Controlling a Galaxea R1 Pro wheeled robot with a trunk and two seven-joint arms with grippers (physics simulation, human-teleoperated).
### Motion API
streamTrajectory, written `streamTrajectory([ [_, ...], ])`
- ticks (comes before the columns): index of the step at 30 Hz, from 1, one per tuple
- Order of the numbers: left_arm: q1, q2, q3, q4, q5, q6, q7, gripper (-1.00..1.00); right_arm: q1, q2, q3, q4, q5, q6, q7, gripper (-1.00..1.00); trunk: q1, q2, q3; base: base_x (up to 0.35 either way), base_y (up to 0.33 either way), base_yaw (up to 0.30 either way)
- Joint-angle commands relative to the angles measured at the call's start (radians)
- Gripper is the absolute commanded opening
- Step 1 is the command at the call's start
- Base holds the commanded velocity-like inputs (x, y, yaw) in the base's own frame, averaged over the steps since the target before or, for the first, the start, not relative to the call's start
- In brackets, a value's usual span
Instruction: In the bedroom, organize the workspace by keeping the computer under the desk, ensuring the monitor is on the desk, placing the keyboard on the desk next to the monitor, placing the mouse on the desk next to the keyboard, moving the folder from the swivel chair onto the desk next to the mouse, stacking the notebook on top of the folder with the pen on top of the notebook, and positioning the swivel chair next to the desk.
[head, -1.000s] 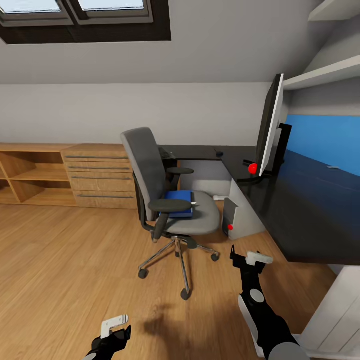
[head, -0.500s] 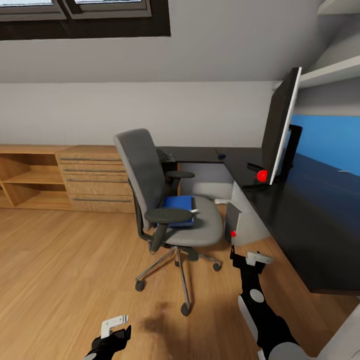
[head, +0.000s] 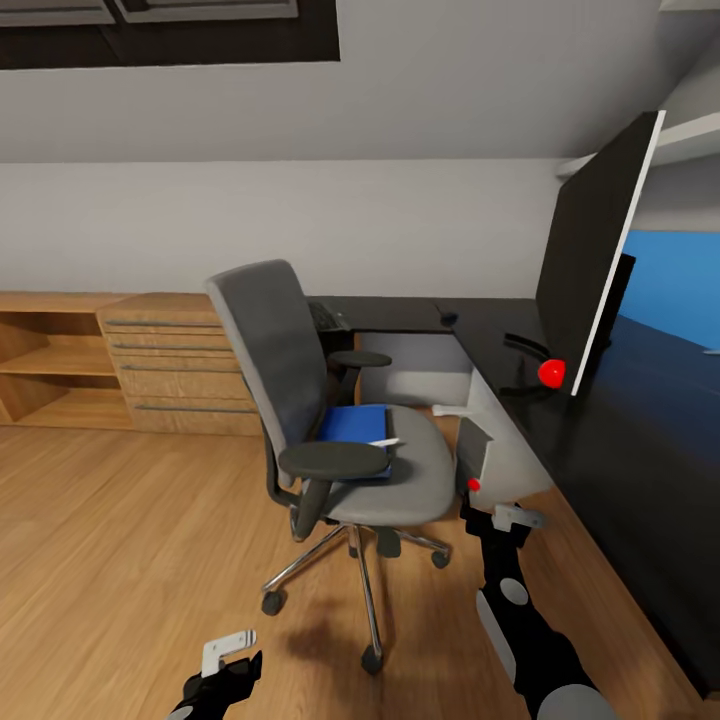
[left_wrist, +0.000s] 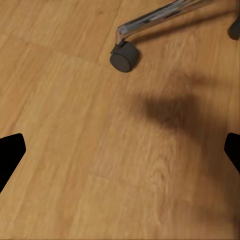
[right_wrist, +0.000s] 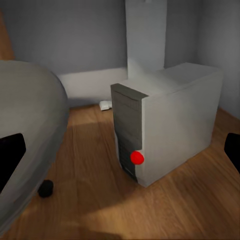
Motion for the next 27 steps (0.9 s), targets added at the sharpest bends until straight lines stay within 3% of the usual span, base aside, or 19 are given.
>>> streamTrajectory([
  [1,0.000,-0.001,0.002,-0.002,0.007,0.006,0.002,1.00,-0.001,0.001,-0.002,0.001,-0.001,-0.004,0.000,1.00,0.000,0.000,-0.001,0.053,0.000,0.000],
  [7,0.000,0.000,0.002,-0.001,0.007,0.006,0.002,1.00,0.000,0.000,-0.002,0.001,-0.006,-0.002,0.000,1.00,0.000,0.000,-0.001,0.023,0.000,0.000],
  [16,0.000,0.000,0.002,-0.001,0.007,0.006,0.002,1.00,0.000,-0.001,-0.003,-0.001,-0.049,-0.001,0.000,1.00,0.000,0.000,-0.001,0.004,0.008,0.000],
  [27,0.001,0.000,0.002,-0.001,0.007,0.006,0.002,1.00,0.000,0.001,-0.001,-0.001,-0.057,-0.003,-0.001,1.00,0.000,0.000,-0.001,0.000,0.157,0.000],
])
